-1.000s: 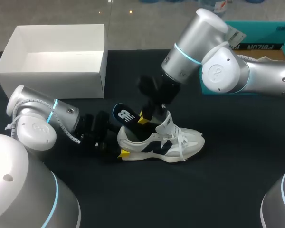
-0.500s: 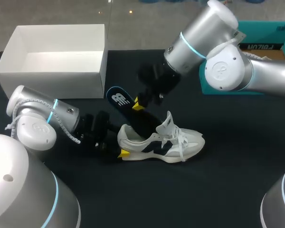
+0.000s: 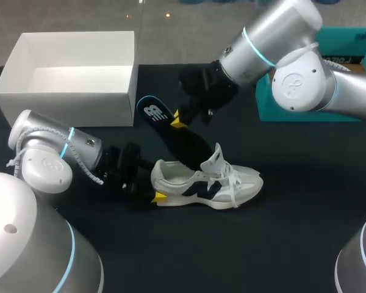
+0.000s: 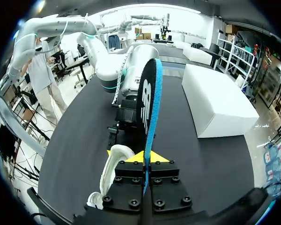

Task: Take the shoe out of the shoebox, open the shoe tongue, remove and reinsert the insole, then place the shoe into the shoebox

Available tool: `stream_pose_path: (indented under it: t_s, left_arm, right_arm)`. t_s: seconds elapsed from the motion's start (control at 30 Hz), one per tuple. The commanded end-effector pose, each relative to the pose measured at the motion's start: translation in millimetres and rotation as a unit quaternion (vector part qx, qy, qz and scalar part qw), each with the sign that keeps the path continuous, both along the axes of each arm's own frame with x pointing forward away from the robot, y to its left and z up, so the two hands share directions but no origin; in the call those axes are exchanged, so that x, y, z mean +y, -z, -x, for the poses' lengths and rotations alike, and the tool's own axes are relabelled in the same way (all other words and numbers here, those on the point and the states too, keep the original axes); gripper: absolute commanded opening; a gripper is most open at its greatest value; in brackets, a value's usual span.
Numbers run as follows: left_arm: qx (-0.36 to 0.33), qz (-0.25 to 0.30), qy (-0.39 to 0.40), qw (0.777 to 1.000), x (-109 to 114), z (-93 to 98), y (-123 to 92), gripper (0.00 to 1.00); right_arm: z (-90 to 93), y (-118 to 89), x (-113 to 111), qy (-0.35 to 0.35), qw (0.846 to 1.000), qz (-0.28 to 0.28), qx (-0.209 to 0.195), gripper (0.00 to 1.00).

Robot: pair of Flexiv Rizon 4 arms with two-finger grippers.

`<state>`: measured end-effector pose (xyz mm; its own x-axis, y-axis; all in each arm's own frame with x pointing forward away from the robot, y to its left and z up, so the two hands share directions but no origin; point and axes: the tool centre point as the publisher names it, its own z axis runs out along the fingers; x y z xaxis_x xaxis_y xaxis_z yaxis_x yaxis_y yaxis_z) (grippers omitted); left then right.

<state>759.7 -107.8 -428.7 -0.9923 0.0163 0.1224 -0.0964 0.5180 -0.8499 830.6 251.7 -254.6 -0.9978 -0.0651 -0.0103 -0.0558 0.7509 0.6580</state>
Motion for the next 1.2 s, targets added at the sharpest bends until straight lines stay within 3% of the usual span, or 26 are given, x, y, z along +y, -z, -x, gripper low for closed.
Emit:
stream_pose_path:
  t_s: [0.03,0.83,1.2]
  left_arm:
    - [0.0,-0.002,0.0,1.0,-0.4,0.4,3.5,0.0]
    - [0.0,-0.002,0.0,1.0,-0.4,0.4,3.5,0.0]
    - [0.0,-0.002,0.0,1.0,-0.4,0.4,3.5,0.0]
  right_arm:
    - [0.5,0.6,0.3,0.001,1.0,0.0,-0.001,0.0]
    - [0.5,0.6,0.3,0.001,1.0,0.0,-0.001,0.0]
    - [-5.7,-54.4,-12.6,0.013,0.984,-0.174,0.025,0.0]
